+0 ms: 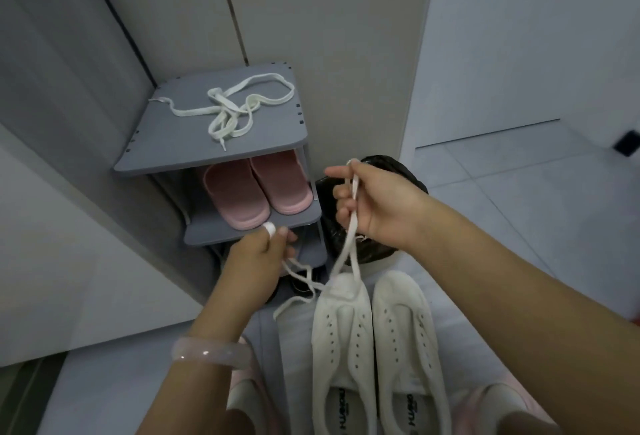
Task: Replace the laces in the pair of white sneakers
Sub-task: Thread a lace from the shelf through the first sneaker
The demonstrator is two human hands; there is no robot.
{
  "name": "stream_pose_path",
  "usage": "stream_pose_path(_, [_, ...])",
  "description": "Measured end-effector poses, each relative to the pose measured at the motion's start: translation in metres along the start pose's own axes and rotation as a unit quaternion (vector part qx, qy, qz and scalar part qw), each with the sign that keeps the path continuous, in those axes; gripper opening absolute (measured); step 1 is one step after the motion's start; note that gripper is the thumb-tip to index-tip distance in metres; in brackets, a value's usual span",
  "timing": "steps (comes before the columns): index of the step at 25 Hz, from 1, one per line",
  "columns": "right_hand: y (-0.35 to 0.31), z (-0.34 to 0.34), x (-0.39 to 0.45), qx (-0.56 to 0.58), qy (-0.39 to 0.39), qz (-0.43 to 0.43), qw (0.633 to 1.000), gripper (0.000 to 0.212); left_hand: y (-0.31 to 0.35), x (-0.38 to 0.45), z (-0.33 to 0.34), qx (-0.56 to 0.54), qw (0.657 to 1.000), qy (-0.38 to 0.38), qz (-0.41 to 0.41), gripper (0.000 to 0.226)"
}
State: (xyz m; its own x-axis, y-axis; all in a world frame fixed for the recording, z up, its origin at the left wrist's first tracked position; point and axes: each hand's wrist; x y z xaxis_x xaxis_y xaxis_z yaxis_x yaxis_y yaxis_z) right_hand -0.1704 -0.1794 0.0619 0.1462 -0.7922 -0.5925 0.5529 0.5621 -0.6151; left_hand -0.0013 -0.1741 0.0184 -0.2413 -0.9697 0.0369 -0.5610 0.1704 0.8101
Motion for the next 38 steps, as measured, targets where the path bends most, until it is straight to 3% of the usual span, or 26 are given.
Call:
stream_pose_path(3, [0.006, 0.011, 0.001, 0.076, -0.025, 0.021, 0.997, 0.035, 0.026, -0.005, 0.015, -0.239, 0.965, -0.103, -0.033, 0.031])
stream_pose_path(6, [0.011, 0.008, 0.005, 0.092, -0.013, -0.004, 0.996, 0.035, 0.03, -0.01, 0.029, -0.273, 0.945, -0.176, -0.029, 0.035])
stream_pose_path(9, [0.015, -0.019, 0.003, -0.095, 0.039, -0.015, 0.995, 0.039, 0.024, -0.005, 0.035, -0.267, 0.953, -0.137, -0.049, 0.037])
stream_pose_path(10, [0.021, -0.034, 0.0, -0.208, 0.082, -0.004, 0.975, 0.042, 0.022, -0.002, 0.035, -0.26, 0.959, -0.084, -0.067, 0.037])
stream_pose_path(11, [0.03, -0.052, -0.001, -0.337, 0.134, 0.01, 0.932, 0.043, 0.019, 0.002, 0.034, -0.261, 0.962, -0.026, -0.079, 0.036])
stream_pose_path(13, [0.063, -0.092, -0.001, -0.564, 0.206, 0.075, 0.796, 0.049, 0.015, 0.009, 0.031, -0.268, 0.959, 0.054, -0.079, 0.036])
stream_pose_path(14, [0.083, -0.108, -0.001, -0.621, 0.22, 0.122, 0.742, 0.062, 0.014, 0.011, 0.03, -0.261, 0.96, 0.065, -0.074, 0.035])
stream_pose_path(15, [0.103, -0.117, 0.0, -0.631, 0.225, 0.162, 0.725, 0.076, 0.012, 0.012, 0.032, -0.249, 0.964, 0.061, -0.07, 0.035])
stream_pose_path(18, [0.142, -0.125, 0.004, -0.55, 0.256, 0.152, 0.781, 0.095, 0.01, 0.009, 0.041, -0.219, 0.973, 0.035, -0.056, 0.033])
stream_pose_path(22, [0.159, -0.124, -0.005, -0.585, 0.268, 0.112, 0.757, 0.101, 0.005, 0.01, 0.047, -0.194, 0.98, 0.013, -0.044, 0.034])
stream_pose_path(24, [0.161, -0.129, -0.014, -0.604, 0.226, 0.113, 0.756, 0.095, 0.006, 0.01, 0.048, -0.193, 0.98, 0.011, -0.042, 0.034])
stream_pose_path(27, [0.149, -0.146, -0.028, -0.583, 0.122, 0.15, 0.789, 0.097, 0.012, 0.008, 0.048, -0.229, 0.972, 0.012, -0.051, 0.033])
stream_pose_path(30, [0.149, -0.155, -0.034, -0.642, 0.098, 0.156, 0.744, 0.096, 0.013, 0.007, 0.051, -0.208, 0.977, -0.002, -0.048, 0.033])
stream_pose_path(35, [0.161, -0.156, -0.035, -0.714, 0.201, 0.033, 0.67, 0.072, 0.01, 0.004, 0.055, -0.2, 0.978, -0.023, -0.058, 0.033])
stream_pose_path(38, [0.136, -0.18, -0.043, -0.738, 0.244, 0.05, 0.627, 0.07, 0.01, 0.004, 0.054, -0.197, 0.979, -0.029, -0.053, 0.032])
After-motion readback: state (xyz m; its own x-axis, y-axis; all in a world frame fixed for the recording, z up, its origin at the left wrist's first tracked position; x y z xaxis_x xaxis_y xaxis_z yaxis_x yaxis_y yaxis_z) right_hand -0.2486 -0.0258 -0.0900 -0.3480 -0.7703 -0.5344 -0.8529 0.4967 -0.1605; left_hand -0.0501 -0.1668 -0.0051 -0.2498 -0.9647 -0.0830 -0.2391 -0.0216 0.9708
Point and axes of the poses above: each hand's wrist, its own x-axis towards the middle knuckle, its own z-axis out of the palm, y = z × x, and after that the axes turned 10 degrees about z, right-handed
